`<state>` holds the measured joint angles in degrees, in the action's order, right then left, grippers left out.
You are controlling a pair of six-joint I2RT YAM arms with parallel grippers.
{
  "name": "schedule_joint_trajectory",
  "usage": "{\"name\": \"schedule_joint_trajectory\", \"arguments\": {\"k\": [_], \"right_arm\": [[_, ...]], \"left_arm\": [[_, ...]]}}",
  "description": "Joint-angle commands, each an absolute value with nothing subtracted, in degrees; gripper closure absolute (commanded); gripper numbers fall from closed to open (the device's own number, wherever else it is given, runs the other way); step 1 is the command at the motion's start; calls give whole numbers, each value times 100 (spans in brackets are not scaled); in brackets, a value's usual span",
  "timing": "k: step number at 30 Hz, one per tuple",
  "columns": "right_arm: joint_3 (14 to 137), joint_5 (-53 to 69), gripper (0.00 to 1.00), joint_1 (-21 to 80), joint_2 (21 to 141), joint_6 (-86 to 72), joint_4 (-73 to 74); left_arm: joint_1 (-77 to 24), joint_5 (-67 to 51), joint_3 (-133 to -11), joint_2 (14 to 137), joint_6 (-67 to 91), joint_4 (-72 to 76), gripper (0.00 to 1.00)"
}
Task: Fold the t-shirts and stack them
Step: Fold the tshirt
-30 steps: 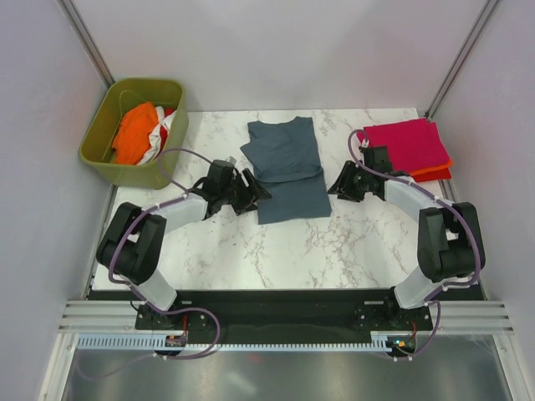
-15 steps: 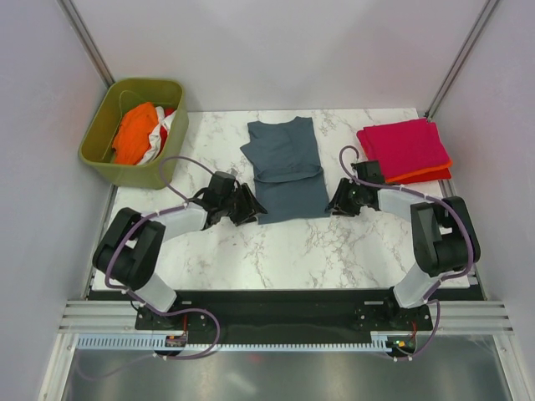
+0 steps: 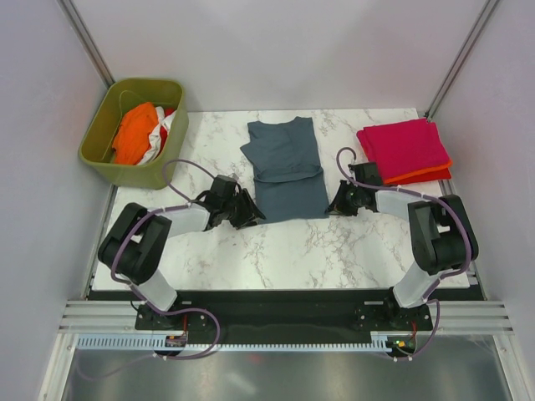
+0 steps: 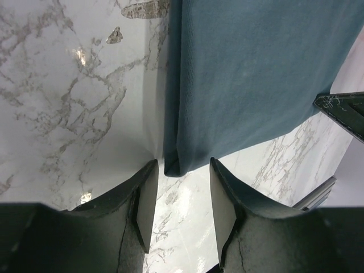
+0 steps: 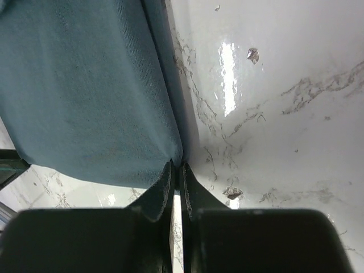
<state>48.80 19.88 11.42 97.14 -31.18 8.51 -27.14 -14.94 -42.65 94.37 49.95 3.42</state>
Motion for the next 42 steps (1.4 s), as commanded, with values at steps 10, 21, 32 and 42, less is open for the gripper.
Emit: {"name": "schedule_joint_trajectory", "arguments": {"k": [10, 21, 32, 42], "right_arm": [[4447, 2092, 100, 1222, 9213, -3050, 764], [5737, 2171, 100, 1222, 8377, -3059, 1906], [4343, 2452, 100, 1213, 6523, -3313, 2346], [4393, 2356, 100, 1222, 5229, -3313, 3164]], "left_arm": [[-2786, -1116, -3929, 9317, 4825, 721, 98], [-2602, -1354, -5141, 8289, 4342, -799, 98], [-2918, -1872, -3852, 6514, 4692, -1107, 98], [-3015, -2250, -3357, 5195, 5027, -1415, 98]]}}
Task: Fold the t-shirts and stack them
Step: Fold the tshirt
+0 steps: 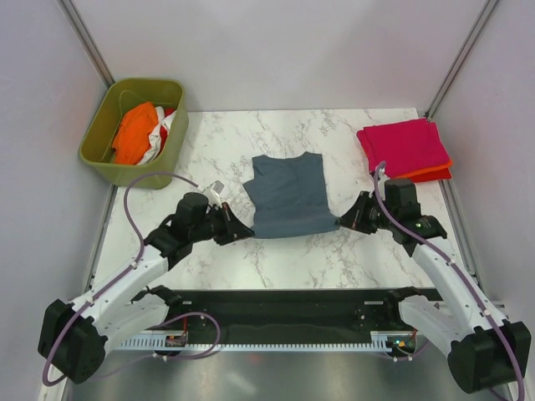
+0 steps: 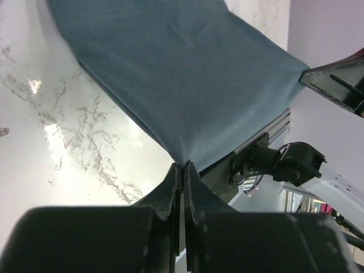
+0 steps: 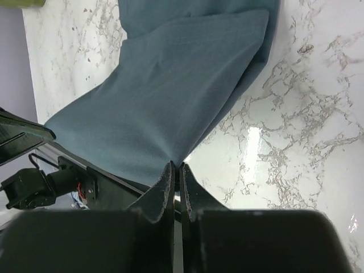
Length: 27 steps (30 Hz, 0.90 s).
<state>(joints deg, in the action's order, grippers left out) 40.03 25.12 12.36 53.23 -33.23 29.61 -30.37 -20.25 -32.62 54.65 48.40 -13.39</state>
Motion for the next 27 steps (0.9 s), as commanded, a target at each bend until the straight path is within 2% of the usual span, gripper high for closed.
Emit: {"name": "schedule_joint_trajectory", "arguments": {"k": [1, 15, 27], "right_arm": [[4464, 2321, 100, 1222, 5247, -3313, 3173], [6247, 1802, 100, 1213, 7003, -3120, 3155], [7769, 1617, 100, 1125, 8972, -3146, 2839]], "left_arm": [[-3006, -2250, -3401, 5177, 5036, -1485, 98], [-2382, -2504, -5018, 6564, 4570, -1644, 98], [-1591, -2812, -6564, 8471, 4201, -1608, 98]]}}
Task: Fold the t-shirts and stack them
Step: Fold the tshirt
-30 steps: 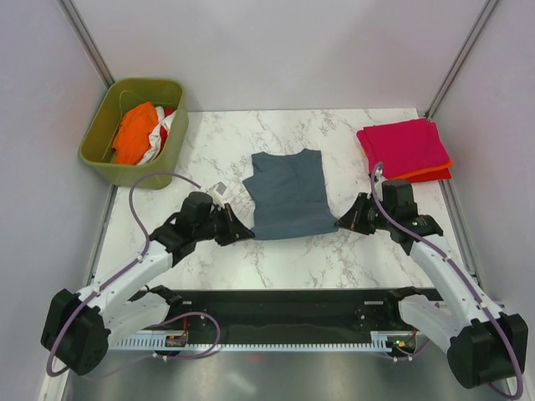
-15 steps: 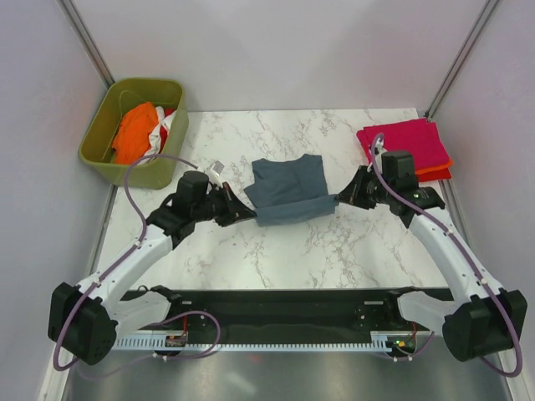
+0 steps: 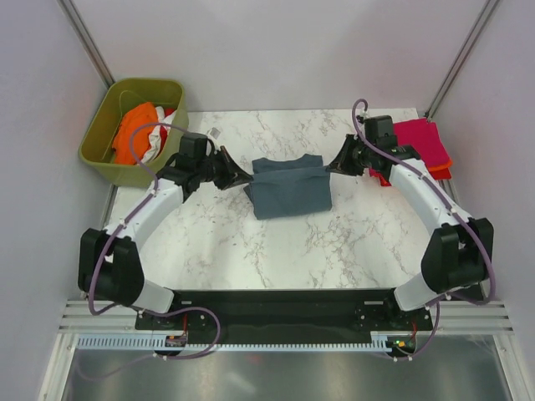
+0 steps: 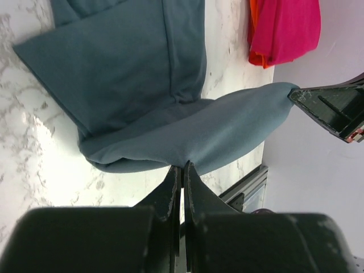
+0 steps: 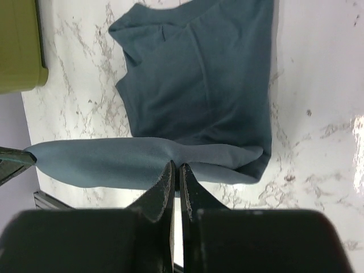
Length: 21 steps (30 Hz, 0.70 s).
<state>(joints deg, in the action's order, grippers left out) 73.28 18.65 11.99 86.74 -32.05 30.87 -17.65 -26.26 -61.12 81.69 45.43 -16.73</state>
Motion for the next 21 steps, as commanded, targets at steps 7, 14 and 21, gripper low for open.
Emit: {"name": "schedule_joint_trajectory", "arguments": {"k": [7, 14, 21], "right_arm": [[8524, 1635, 100, 1029, 10053, -3199, 2663], [9569, 1494, 100, 967, 11239, -3331, 2637], [10598, 1547, 100, 826, 12347, -3515, 2566]], "left_arm": [[-1450, -2786, -7688, 9737, 4113, -1591, 98], [-1310, -2961, -8814, 11108, 4218, -1564, 98], [-1213, -2900, -10131, 12321, 4289, -1547, 98]]}}
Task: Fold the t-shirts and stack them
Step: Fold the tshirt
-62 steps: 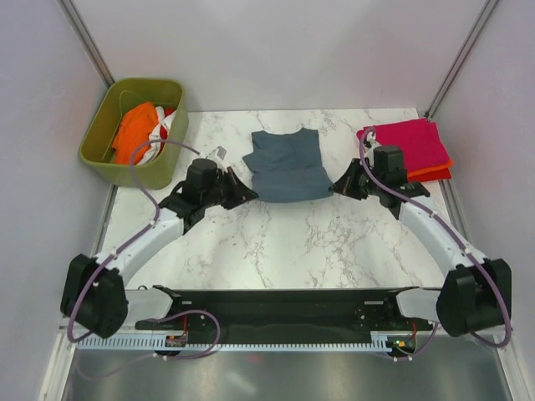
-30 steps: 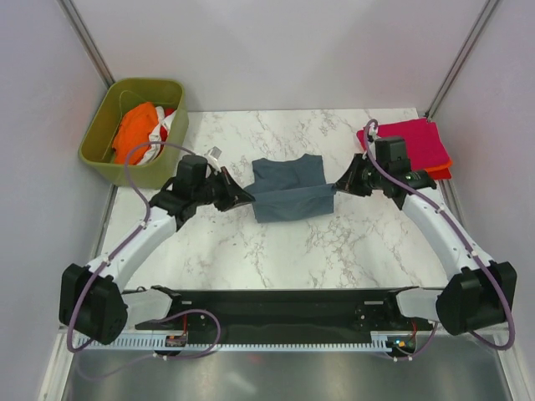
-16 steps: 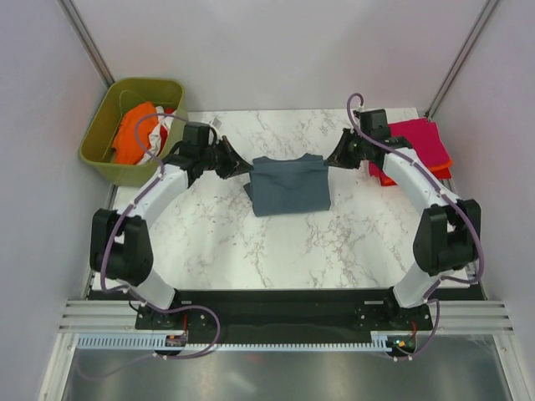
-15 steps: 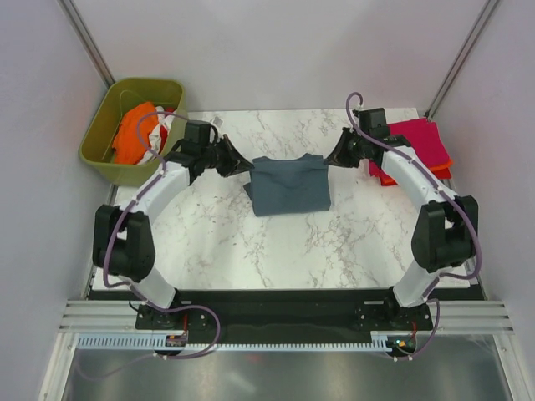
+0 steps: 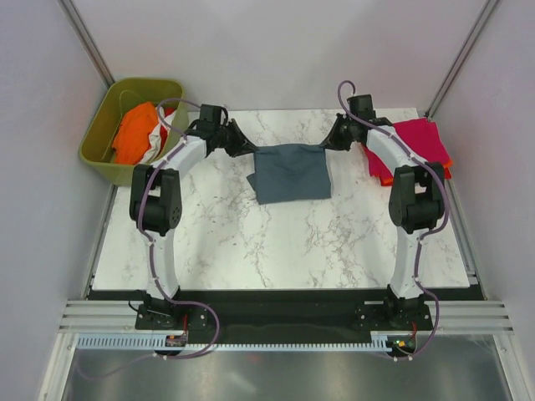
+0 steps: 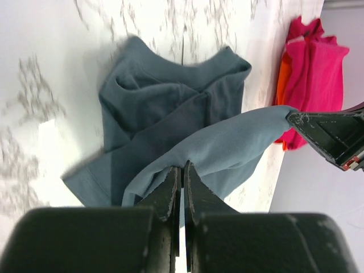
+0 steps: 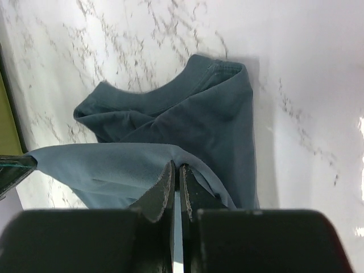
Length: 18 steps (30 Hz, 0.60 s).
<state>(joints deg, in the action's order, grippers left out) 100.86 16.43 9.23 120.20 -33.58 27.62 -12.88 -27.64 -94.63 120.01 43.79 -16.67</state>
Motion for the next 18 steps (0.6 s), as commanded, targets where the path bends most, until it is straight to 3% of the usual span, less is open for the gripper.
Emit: {"name": "schedule_joint_trajectory", "arguments": {"k": [1, 3, 4, 5, 6, 8, 12, 18], "right_arm": [[10730, 1556, 100, 800, 12488, -3550, 2514], [11047, 1643, 97, 738, 12901, -3629, 2383], [11231, 1809, 91, 703, 13042, -3665, 2164], [11285, 1828, 73, 668, 13252, -3691, 2023], [11329, 1802, 37, 659, 13341, -3718, 1926], [11242, 1749, 9, 659, 13333, -3560, 1592], [10417, 1669, 9, 650, 12921, -3235, 742], [9694, 1985, 26, 650, 12884, -3059, 229]], "left_arm": [[-1204, -2892, -10282, 12470, 4306, -1547, 98], [-1169, -2944, -10755, 12988, 4359, -1503, 89], [-1143, -2997, -10932, 13147, 4377, -1407, 74], [-1125, -3049, -11108, 13505, 4386, -1371, 57], [-1099, -3085, -11292, 13657, 4334, -1345, 42], [-1090, -3129, -11724, 13860, 4237, -1345, 24], [-1099, -2962, -11113, 13432, 3938, -907, 21], [-1169, -2874, -9968, 13026, 3701, -88, 24]]}}
